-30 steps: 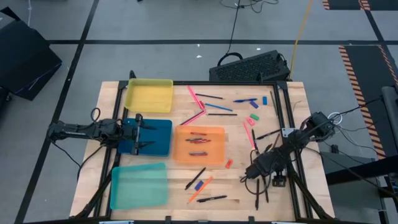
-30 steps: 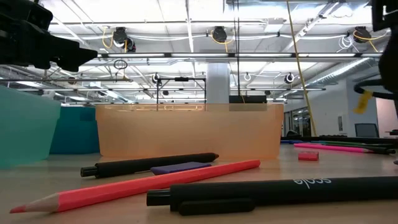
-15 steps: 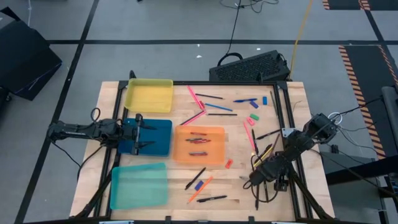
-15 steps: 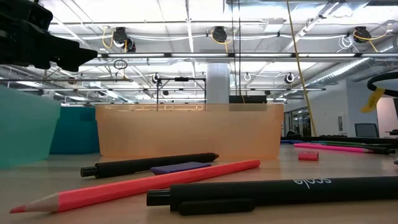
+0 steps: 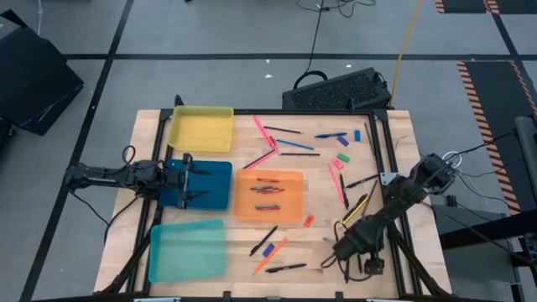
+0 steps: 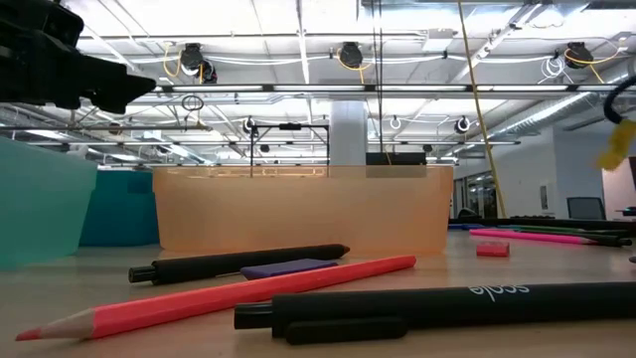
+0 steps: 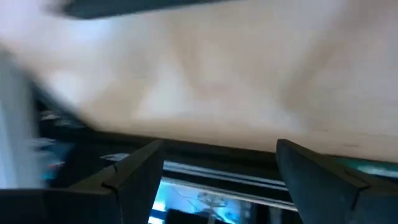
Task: Sort crayons/erasers/pens/pencils in bins
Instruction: Put the green crayon into the orange bin
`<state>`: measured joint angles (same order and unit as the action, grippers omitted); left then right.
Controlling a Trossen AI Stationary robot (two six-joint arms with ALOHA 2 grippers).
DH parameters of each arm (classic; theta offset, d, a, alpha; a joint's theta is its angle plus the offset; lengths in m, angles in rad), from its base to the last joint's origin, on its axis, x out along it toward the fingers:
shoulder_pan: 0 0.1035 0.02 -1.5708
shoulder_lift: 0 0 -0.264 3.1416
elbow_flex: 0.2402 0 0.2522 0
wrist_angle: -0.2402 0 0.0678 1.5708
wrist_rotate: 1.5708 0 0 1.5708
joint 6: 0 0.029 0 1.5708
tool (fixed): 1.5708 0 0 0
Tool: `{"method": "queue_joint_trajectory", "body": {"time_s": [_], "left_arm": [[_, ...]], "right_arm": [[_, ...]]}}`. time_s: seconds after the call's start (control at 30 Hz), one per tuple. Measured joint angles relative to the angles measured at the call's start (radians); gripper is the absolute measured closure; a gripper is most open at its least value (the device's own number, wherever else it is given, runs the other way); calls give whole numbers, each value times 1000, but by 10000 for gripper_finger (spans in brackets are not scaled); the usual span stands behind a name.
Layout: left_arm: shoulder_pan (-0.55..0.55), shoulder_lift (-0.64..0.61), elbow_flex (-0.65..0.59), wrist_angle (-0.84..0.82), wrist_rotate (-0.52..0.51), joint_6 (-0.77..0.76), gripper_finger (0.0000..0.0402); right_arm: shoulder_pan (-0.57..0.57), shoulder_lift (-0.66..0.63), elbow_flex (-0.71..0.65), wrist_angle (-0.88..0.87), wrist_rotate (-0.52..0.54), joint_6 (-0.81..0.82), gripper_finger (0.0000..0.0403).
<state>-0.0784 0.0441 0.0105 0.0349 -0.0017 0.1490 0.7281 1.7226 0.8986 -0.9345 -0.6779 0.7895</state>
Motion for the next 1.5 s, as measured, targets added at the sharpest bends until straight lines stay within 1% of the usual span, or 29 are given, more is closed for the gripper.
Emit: {"method": "queue_joint_trajectory", "body": {"time_s": [0.1, 0.2, 0.33, 0.4, 0.47, 0.6, 0.73, 0.93, 1.0, 1.03, 1.1, 1.23, 1.4, 1.5], "left_arm": [[0, 1, 0, -2, 0, 0, 128], [0, 1, 0, -6, 0, 0, 128], [0, 1, 0, -6, 0, 0, 128], [0, 1, 0, -5, 0, 0, 128], [0, 1, 0, -6, 0, 0, 128], [0, 1, 0, -6, 0, 0, 128], [0, 1, 0, -6, 0, 0, 128], [0, 1, 0, -6, 0, 0, 128], [0, 1, 0, -6, 0, 0, 128], [0, 1, 0, -6, 0, 0, 128], [0, 1, 0, -6, 0, 0, 128], [0, 1, 0, -6, 0, 0, 128], [0, 1, 0, -6, 0, 0, 128], [0, 1, 0, -6, 0, 0, 128]], "right_arm": [[20, 0, -25, 50, 0, 31, 103], [37, 0, -67, 68, -52, 65, 103], [52, 0, -116, 86, -73, 86, 103], [51, -2, -141, 84, -74, 86, 103], [47, -2, -159, 70, -41, 86, 104], [8, -2, -168, 5, 61, 59, 104], [-54, -1, -133, -101, 183, -3, 104], [-114, 1, 23, -352, 530, -109, 104], [-115, -8, 62, -391, 611, -126, 104], [-117, -17, 70, -390, 623, -134, 104], [-123, -36, 61, -391, 613, -135, 104], [-170, -83, -6, -426, 573, -12, 104], [-290, -176, -94, -446, 573, 200, 105], [-380, -229, -99, -471, 573, 250, 106]]}}
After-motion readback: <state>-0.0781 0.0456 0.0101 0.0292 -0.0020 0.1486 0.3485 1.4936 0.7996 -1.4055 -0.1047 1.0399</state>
